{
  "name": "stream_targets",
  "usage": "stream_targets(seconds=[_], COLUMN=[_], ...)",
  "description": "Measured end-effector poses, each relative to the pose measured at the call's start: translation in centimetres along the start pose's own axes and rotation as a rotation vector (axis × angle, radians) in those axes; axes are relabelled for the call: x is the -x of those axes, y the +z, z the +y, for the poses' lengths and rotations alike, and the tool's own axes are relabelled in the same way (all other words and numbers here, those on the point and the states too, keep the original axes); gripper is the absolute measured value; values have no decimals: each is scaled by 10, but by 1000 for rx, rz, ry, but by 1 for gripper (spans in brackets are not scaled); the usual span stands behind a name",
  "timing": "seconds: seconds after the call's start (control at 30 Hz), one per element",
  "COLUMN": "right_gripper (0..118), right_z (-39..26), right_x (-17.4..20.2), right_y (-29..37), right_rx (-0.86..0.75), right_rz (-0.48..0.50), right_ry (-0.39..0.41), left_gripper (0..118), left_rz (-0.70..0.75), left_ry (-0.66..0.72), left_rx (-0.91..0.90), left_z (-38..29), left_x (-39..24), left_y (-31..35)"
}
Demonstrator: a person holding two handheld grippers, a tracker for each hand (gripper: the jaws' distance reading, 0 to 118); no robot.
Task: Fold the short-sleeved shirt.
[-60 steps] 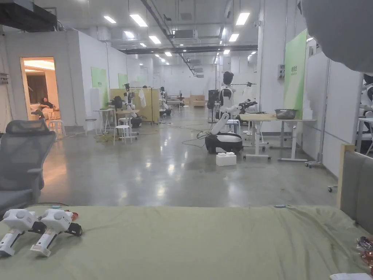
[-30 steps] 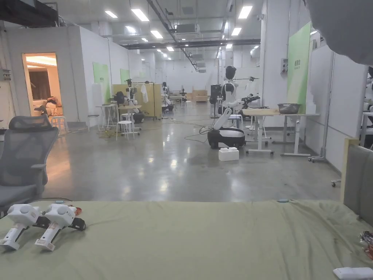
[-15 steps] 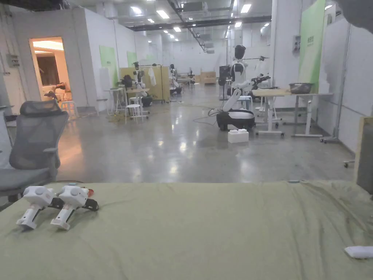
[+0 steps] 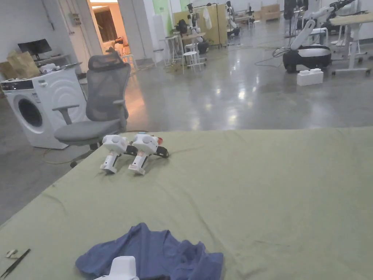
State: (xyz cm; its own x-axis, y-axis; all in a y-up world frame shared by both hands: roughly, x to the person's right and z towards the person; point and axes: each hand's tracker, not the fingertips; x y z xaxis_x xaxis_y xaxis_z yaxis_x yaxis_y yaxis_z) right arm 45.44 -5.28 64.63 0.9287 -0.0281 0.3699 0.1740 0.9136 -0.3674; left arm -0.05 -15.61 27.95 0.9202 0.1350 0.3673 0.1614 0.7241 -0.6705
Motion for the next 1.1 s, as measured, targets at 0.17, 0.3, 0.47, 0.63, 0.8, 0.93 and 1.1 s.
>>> stream_targets(seconds=[0.17, 0.3, 0.47, 0.63, 0.8, 0.93, 1.1], right_gripper=[0, 0, 0, 0, 0, 0, 0], right_z=[-9, -17, -27, -29, -31, -36, -53], right_x=[-6, -5, -6, -8, -22, -36, -54], right_y=[-11, -13, -15, -4, 17, 31, 50], right_rx=[77, 120, 165, 141, 121, 123, 103], right_rz=[6, -29, 5, 25, 30, 12, -7], right_ry=[-108, -86, -133, -151, -156, -170, -236], left_gripper=[112, 96, 17, 0, 0, 0, 0], left_rz=[74, 140, 61, 92, 0, -97, -121], left_ry=[25, 15, -127, -26, 214, 225, 63], left_rx=[121, 196, 152, 213, -5, -153, -241], left_z=[-5, -14, -16, -5, 50, 109, 186], left_x=[19, 18, 3, -2, 8, 4, -48], left_y=[-71, -91, -79, -82, -21, 30, 52])
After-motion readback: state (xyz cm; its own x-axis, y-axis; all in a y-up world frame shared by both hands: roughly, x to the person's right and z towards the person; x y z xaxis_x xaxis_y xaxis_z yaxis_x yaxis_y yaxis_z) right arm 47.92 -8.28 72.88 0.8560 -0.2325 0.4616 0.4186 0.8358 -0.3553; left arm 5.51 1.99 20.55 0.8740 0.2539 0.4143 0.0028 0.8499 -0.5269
